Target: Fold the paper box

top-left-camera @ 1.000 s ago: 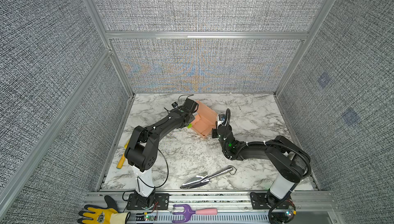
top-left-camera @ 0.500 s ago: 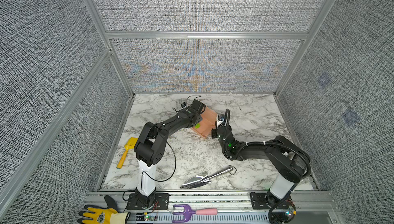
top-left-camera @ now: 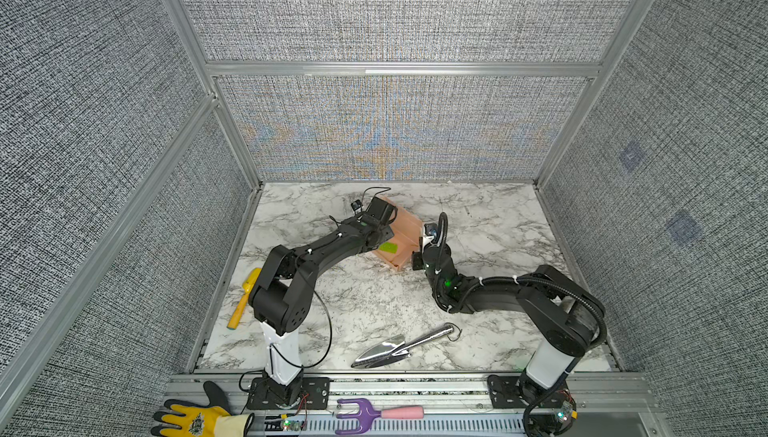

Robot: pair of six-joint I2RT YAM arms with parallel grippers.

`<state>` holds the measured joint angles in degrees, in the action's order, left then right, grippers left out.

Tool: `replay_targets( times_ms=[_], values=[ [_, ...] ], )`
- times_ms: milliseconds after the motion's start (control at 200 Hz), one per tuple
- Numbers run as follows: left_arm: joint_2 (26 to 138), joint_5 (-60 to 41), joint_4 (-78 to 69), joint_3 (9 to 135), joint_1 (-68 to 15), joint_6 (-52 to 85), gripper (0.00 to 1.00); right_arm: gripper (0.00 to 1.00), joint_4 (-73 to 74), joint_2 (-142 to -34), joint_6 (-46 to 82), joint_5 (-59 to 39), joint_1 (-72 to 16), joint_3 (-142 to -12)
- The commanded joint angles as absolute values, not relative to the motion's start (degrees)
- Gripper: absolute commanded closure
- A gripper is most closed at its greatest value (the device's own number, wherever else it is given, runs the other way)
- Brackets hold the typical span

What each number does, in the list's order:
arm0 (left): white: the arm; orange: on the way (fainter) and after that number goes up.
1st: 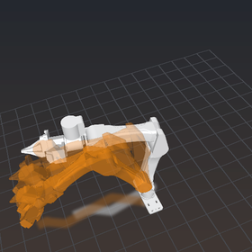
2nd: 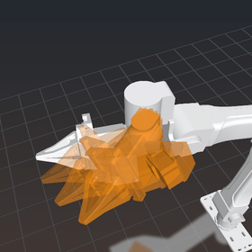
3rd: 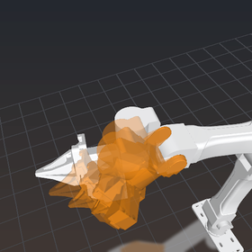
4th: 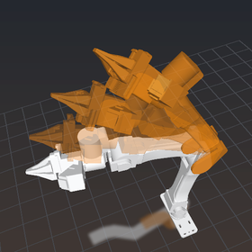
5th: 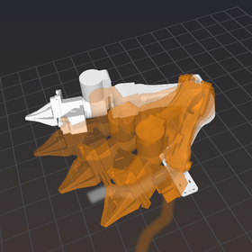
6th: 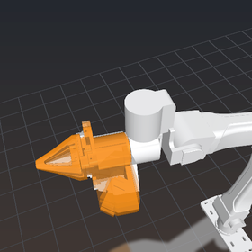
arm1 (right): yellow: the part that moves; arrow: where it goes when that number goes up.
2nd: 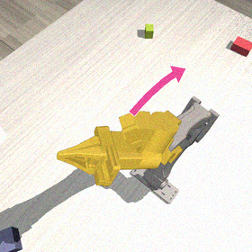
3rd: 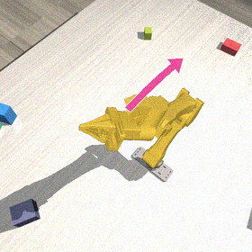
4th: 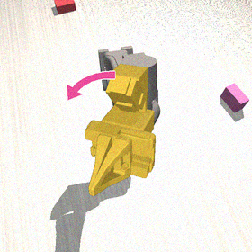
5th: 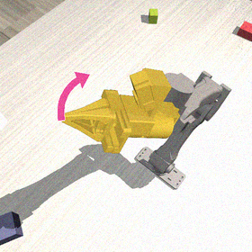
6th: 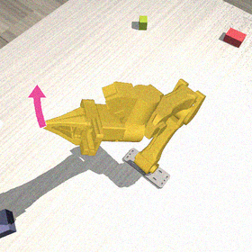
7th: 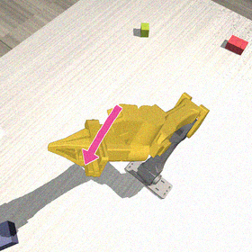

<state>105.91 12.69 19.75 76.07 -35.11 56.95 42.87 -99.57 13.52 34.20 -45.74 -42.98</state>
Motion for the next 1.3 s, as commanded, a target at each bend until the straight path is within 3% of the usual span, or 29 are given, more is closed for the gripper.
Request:
replay_targets(
  times_ms=[0, 230, 320, 460, 861, 1296],
  values=[
    [102.4, 15.1, 16.7, 71.8, -34.7, 51.3, 0.35, 1.00, 44.5, -99.3, 13.2, 34.5, -45.9, -42.8],
    [93.5, 11.8, 4.8, 59.9, -30.4, 42.7, 0.37, 1.00, 45.2, -99.5, 12.9, 33.8, -45.9, -42.5],
    [91.5, 8.2, -1.5, 56.1, -27.6, 39.3, 0.46, 1.00, 45.3, -99.4, 12.7, 33.4, -46.0, -42.6],
    [92.3, 6.4, -11.7, 53.6, -26.3, 30.5, 0.51, 1.00, 45.6, -99.4, 12.3, 32.9, -45.9, -42.6],
    [104.0, -14.0, -18.7, 64.0, -22.1, 9.7, 0.43, 1.00, 44.9, -98.5, 9.2, 27.6, -46.0, -43.2],
    [106.7, -22.2, -14.6, 67.3, -17.3, -0.8, 0.40, 1.00, 45.6, -97.1, 4.9, 17.9, -44.2, -43.3]
  ],
)
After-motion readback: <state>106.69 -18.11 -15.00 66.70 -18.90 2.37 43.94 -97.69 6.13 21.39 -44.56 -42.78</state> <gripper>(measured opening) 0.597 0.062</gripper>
